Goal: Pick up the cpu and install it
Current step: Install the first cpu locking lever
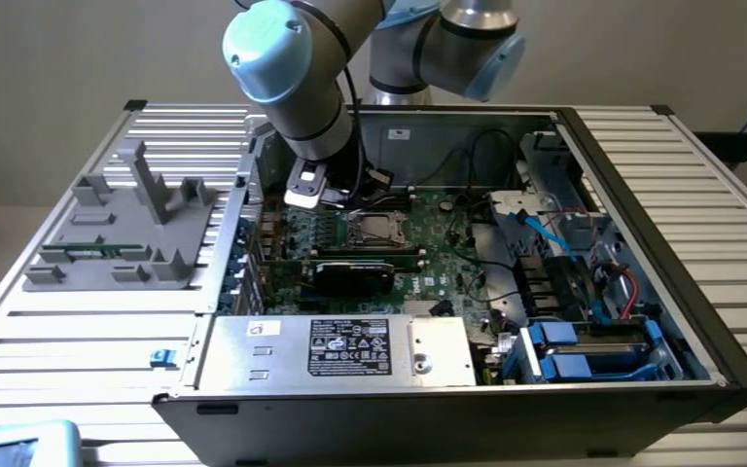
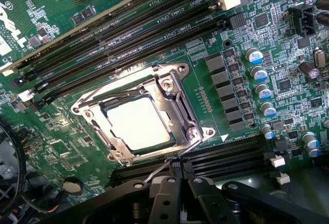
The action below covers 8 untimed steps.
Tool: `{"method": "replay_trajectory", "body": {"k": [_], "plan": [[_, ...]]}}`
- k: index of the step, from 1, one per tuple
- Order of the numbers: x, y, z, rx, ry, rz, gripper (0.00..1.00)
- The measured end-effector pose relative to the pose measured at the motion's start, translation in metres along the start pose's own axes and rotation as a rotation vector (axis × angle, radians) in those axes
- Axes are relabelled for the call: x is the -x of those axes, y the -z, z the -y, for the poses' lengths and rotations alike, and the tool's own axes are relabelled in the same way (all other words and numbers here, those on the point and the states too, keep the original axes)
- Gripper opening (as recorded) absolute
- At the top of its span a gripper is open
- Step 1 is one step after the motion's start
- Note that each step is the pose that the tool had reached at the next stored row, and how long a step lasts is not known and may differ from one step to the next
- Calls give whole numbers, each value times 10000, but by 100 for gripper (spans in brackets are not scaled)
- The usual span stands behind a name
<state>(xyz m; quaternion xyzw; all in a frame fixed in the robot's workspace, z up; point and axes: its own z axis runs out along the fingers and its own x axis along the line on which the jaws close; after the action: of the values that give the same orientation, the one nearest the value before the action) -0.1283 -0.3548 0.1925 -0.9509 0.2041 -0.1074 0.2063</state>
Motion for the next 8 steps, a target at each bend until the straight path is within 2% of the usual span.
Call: {"method": "replay_trajectory", "body": {"k": [8], "plan": [[1,0,0,2,0,-1,11]]}}
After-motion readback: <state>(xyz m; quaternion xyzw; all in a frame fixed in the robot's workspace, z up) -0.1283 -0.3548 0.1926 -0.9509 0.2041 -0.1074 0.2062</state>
